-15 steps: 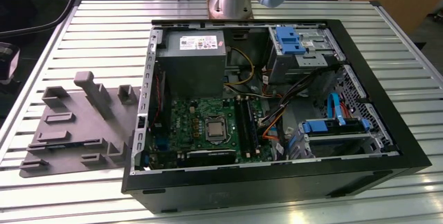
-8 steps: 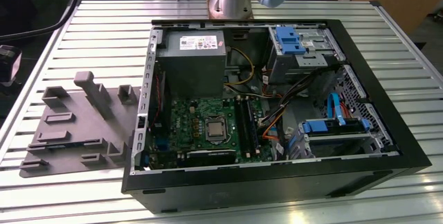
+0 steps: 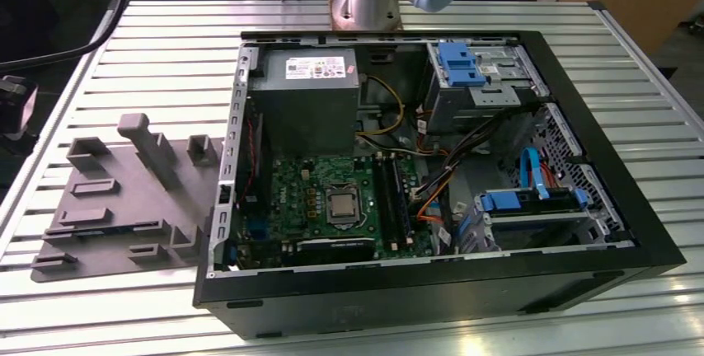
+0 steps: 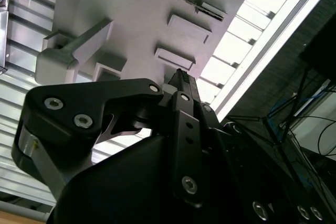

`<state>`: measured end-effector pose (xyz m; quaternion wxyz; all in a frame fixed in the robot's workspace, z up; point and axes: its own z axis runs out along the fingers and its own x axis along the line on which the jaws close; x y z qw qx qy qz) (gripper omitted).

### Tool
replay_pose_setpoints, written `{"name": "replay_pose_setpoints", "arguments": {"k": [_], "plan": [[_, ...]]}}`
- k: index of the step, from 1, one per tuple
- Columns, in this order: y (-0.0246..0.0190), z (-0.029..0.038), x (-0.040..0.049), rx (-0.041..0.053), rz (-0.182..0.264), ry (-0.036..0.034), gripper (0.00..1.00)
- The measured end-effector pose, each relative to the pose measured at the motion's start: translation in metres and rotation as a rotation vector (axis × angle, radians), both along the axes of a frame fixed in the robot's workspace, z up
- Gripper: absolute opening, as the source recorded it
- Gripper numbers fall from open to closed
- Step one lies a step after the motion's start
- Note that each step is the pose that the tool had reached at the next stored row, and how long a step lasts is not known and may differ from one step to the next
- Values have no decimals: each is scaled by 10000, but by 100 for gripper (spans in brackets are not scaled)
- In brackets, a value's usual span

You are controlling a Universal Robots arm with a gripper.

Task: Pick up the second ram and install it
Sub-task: 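Reach for the second ram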

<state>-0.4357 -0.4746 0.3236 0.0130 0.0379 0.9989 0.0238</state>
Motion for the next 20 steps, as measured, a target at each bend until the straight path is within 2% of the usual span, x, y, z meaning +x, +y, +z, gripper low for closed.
{"name": "replay_pose_setpoints", "arguments": {"k": [20], "plan": [[-27, -99, 3, 1, 0, 0, 11]]}}
